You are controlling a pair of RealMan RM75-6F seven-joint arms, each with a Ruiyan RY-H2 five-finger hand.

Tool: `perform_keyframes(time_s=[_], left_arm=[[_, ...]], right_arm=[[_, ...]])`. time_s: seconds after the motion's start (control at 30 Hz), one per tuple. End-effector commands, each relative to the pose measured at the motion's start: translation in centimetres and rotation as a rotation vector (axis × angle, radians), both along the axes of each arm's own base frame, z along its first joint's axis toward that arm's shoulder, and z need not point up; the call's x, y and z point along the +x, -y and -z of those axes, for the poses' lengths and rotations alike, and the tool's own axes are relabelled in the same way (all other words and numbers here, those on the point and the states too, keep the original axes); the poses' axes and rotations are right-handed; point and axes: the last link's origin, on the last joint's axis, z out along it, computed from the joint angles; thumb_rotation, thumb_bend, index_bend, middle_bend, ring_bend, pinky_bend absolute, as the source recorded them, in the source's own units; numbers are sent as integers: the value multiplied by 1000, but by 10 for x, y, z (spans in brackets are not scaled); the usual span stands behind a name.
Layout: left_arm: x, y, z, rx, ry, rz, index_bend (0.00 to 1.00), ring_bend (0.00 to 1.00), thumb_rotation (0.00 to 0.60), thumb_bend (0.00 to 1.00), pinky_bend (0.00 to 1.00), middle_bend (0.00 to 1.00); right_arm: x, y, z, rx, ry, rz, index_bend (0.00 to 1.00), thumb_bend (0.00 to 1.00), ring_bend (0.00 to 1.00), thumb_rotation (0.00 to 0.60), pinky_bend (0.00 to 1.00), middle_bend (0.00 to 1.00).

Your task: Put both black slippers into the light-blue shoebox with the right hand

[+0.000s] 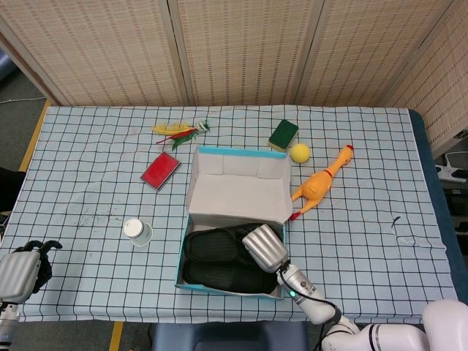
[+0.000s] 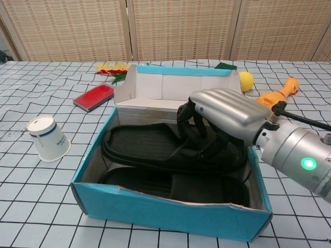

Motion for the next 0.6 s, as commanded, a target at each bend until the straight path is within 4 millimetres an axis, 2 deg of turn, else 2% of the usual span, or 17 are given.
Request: perform_keyframes(time_s=[0.03,0.3,0.37,0.4,0.5,0.6], left_arm=[[0,0,0,-1,0,0,361,301,600,412,462,307],[0,0,0,0,0,-1,361,301,600,412,462,308],[0,0,0,-1,-1,-2,361,301,600,411,462,307],[0,0,0,-2,-1,-2,361,301,600,411,462,307],[0,0,0,-2,0,-3,361,301,600,412,462,308],[-1,0,0,-1,1,-4,361,301,600,412,463,308]], right_arm=[[-4,1,3,7,-17,13,794,191,609,600,729,675],[-14,5,8,17,-58,50,793,193,609,600,729,675],[-13,5,7,25,-53,42,741,192,582,600,720,669],[-13,5,5,33,-46,39,693,192,552,600,709,645],[-9,5,-3,61,-11,30,502,191,363,600,635,490],[-6,5,-15,77,24,21,337,191,168,600,493,332]])
